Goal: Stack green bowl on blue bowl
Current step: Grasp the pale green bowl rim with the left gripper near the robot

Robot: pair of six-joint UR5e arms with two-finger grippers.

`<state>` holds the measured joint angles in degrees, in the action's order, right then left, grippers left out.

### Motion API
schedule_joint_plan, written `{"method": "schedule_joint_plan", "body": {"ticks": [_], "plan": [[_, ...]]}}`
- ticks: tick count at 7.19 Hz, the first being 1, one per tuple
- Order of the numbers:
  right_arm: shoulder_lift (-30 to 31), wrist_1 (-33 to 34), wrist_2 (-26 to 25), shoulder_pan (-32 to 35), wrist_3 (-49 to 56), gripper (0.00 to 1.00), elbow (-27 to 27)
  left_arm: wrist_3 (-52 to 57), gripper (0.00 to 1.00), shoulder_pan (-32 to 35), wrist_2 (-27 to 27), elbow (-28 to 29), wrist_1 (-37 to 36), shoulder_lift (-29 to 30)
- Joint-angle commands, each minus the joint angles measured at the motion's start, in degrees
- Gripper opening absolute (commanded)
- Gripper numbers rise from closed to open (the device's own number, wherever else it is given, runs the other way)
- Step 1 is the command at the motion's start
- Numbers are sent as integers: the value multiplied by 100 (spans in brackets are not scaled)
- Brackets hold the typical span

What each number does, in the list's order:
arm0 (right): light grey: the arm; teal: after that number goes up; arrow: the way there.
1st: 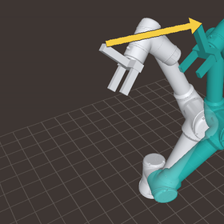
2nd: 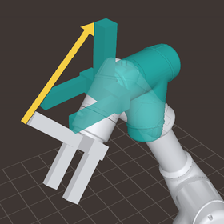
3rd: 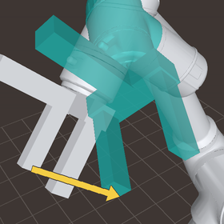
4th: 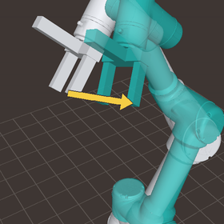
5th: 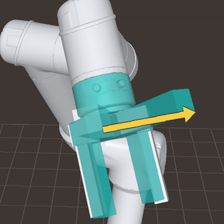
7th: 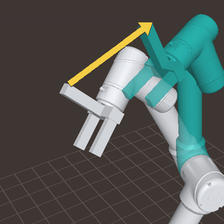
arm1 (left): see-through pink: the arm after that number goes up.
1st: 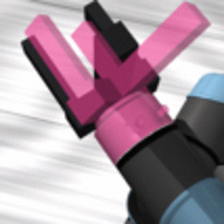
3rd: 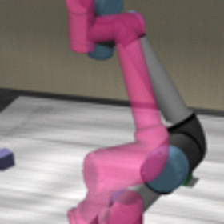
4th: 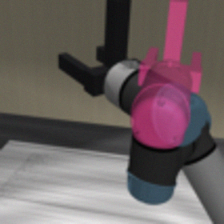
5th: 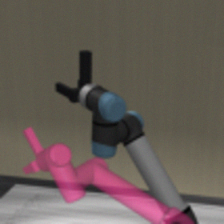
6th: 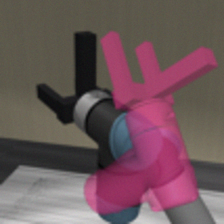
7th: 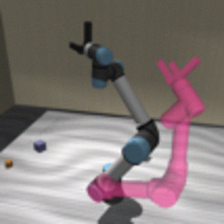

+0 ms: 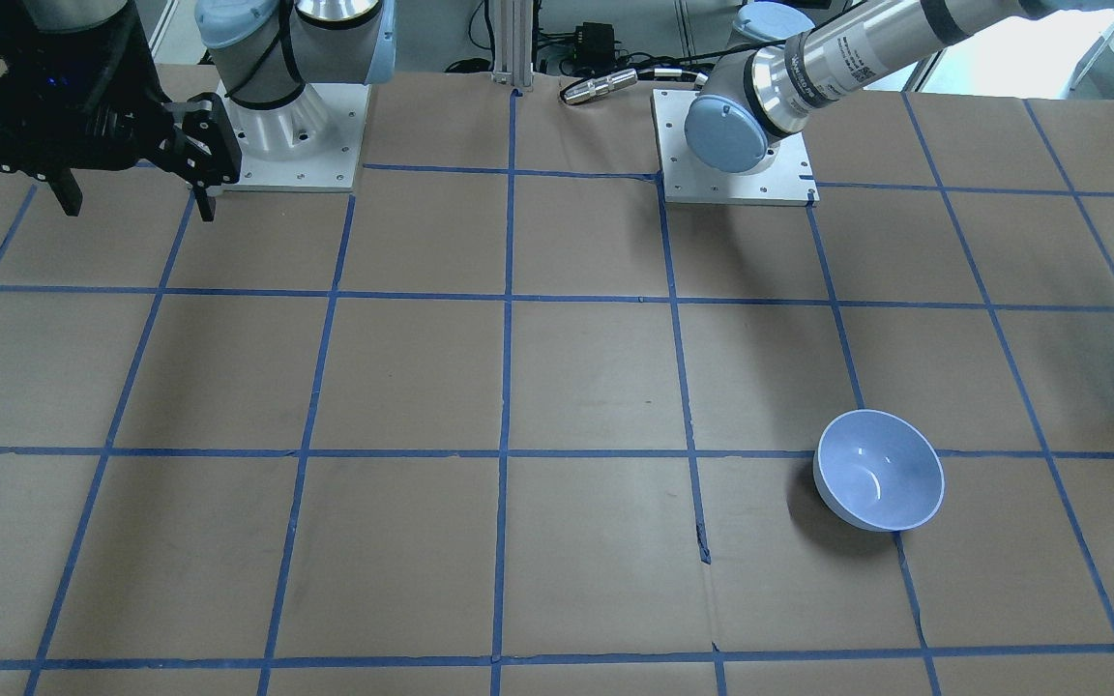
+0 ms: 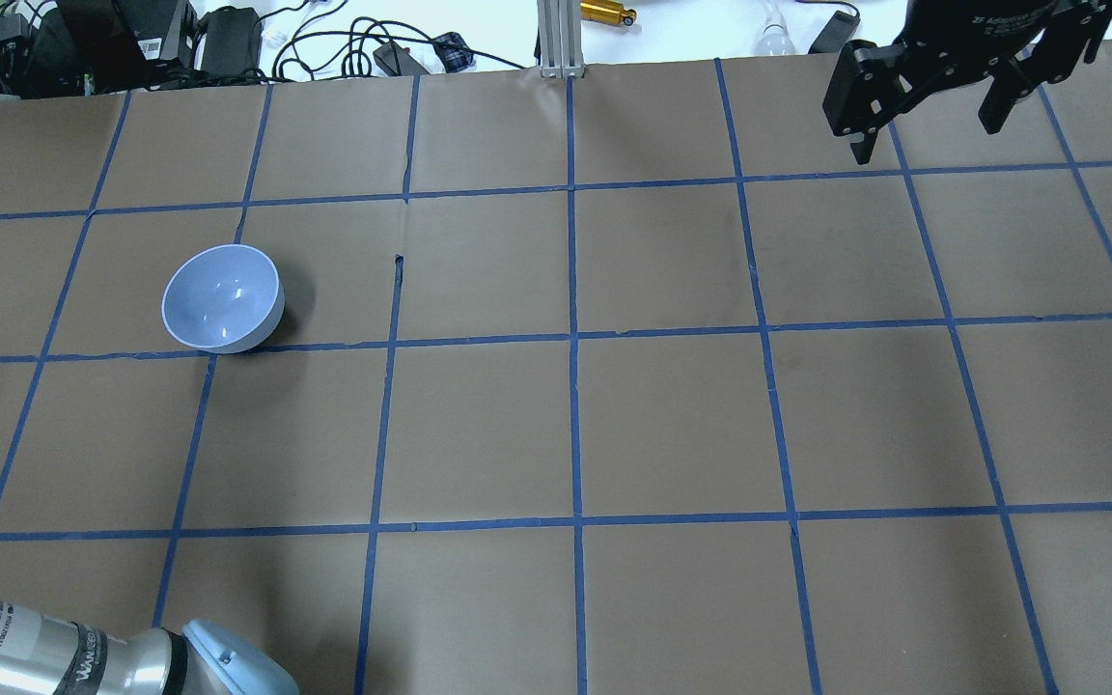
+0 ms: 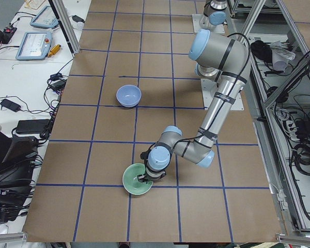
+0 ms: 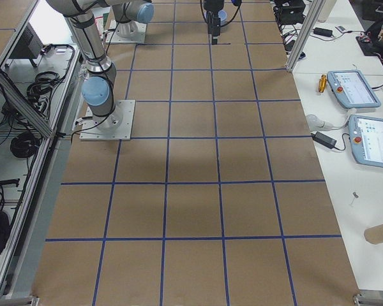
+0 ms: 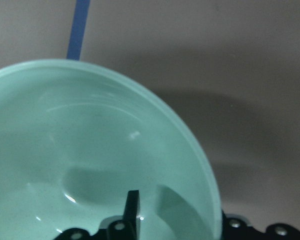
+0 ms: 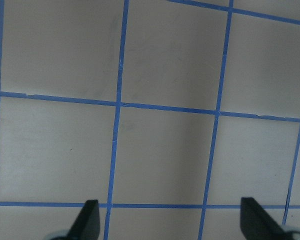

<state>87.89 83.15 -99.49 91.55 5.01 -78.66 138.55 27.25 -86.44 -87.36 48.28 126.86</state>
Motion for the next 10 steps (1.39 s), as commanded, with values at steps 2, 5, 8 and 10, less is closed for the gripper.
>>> {"method": "schedule_joint_plan", "body": {"ticks": [2, 5, 8, 10], "plan": [[0, 0, 0, 4, 0, 100, 0, 58, 0, 9, -22, 0, 94, -134], [0, 0, 0, 4, 0, 100, 0, 6, 0, 87, -40, -9, 330, -344], [0, 0, 0, 4, 0, 100, 0, -143, 0, 630, -486, 0, 874, -888], [0, 0, 0, 4, 0, 100, 0, -739, 0, 1236, -541, -9, 1217, -1372]]}}
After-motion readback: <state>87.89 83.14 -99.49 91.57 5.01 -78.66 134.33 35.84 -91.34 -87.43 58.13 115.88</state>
